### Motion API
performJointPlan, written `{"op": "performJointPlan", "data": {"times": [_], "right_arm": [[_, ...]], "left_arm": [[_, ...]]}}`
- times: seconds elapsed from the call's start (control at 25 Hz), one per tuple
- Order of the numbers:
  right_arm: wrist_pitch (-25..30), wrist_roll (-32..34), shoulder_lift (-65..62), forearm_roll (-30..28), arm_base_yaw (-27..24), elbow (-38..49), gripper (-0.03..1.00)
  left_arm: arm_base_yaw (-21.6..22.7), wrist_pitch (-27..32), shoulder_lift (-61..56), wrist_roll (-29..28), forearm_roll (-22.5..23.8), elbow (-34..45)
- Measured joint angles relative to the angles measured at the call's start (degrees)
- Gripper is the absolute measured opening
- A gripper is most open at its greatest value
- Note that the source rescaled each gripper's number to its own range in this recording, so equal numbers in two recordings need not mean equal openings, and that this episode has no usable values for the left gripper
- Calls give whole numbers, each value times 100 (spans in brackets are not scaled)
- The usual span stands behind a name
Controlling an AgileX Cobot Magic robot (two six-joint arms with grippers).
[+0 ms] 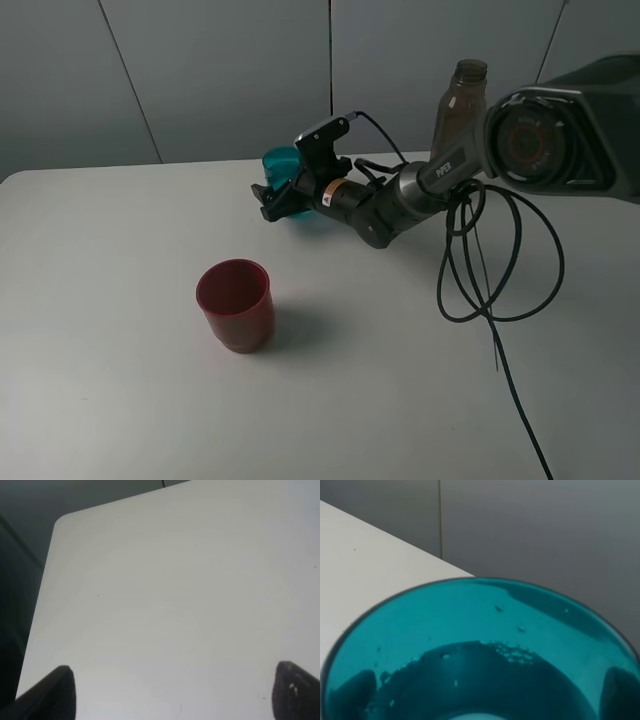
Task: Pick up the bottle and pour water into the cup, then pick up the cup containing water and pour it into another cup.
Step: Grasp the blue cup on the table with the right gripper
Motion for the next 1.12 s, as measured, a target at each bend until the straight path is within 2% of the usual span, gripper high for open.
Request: {"op": "performJointPlan", "data": {"times": [0.88,0.92,0.96,1.0,1.08,1.12], "right_arm": [[-165,221,87,107,0,-28,99],[-165,221,87,107,0,-28,95],[-165,221,87,107,0,-28,83],[-165,221,87,107,0,-28,62],[-165,221,87,107,10,-28,0],[-170,238,87,120,10,-28,5]], "left_arm": [[0,0,0,22,0,0],[0,0,0,22,0,0],[0,0,0,22,0,0],[0,0,0,22,0,0],[0,0,0,22,0,0],[0,0,0,22,0,0]]}}
